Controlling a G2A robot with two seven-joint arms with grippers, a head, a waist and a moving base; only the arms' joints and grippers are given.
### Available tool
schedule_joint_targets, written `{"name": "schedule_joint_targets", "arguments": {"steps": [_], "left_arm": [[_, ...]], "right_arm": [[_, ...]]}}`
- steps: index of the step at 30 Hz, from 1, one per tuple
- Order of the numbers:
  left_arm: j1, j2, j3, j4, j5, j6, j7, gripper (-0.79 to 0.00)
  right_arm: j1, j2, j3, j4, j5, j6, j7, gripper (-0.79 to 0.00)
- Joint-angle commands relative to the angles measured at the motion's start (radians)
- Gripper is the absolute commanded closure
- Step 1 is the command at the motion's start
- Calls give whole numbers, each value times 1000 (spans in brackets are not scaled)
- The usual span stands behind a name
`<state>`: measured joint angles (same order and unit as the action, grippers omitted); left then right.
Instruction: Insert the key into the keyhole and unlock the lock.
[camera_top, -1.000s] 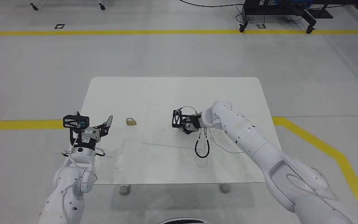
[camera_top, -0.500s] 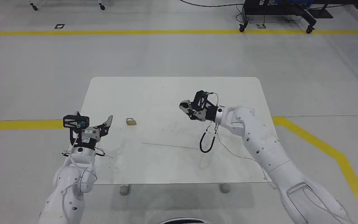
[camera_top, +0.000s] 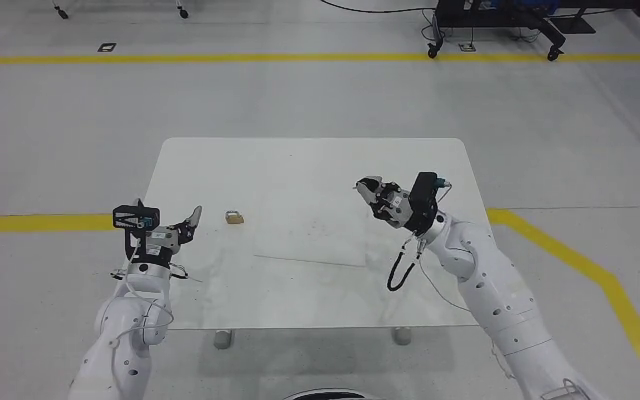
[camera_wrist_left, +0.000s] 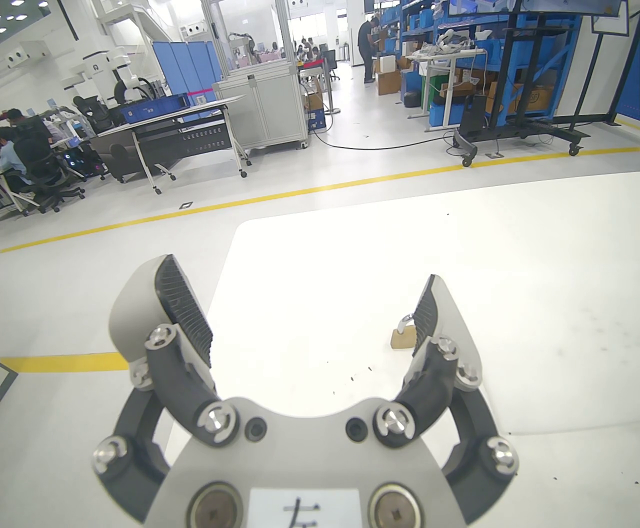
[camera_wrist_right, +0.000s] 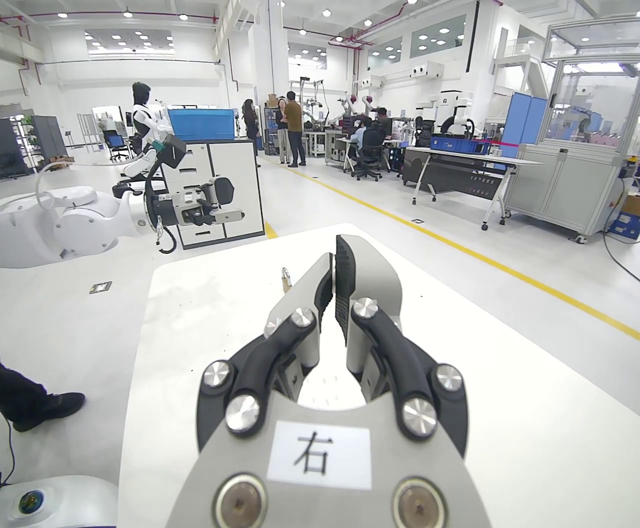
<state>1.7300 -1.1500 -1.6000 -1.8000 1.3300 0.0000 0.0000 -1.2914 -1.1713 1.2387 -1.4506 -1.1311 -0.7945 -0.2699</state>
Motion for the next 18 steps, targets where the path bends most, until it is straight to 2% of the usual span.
{"name": "schedule_joint_targets", "arguments": {"steps": [1,2,3,6,9,12,13,16,18], "left_arm": [[0,0,0,0,0,0,0,-785],[-1,-1,1,-3,-22,-11,5,-785],[-6,-3,-6,-16,-118,-63,9,-785],[-14,-1,-45,-59,-414,-270,-39,-785],[-38,8,-60,-85,-783,-511,-242,-785],[-92,23,-18,-76,-1148,-670,-503,-785],[-117,29,5,-62,-1276,-691,-595,-785],[-217,42,75,5,-1632,-665,-852,-785],[-290,45,107,70,-1692,-643,-944,-785]], "right_arm": [[0,0,0,0,0,0,0,0],[-2,-1,1,-1,11,2,-8,0],[-10,-2,3,16,62,-8,-29,0],[28,-10,-13,102,213,-91,-28,0],[95,-23,-62,186,349,-132,28,0],[164,-40,-126,245,483,-109,147,0],[184,-46,-147,259,531,-99,196,0],[234,-57,-192,282,661,-87,321,0],[259,-61,-212,288,718,-78,388,0]]}}
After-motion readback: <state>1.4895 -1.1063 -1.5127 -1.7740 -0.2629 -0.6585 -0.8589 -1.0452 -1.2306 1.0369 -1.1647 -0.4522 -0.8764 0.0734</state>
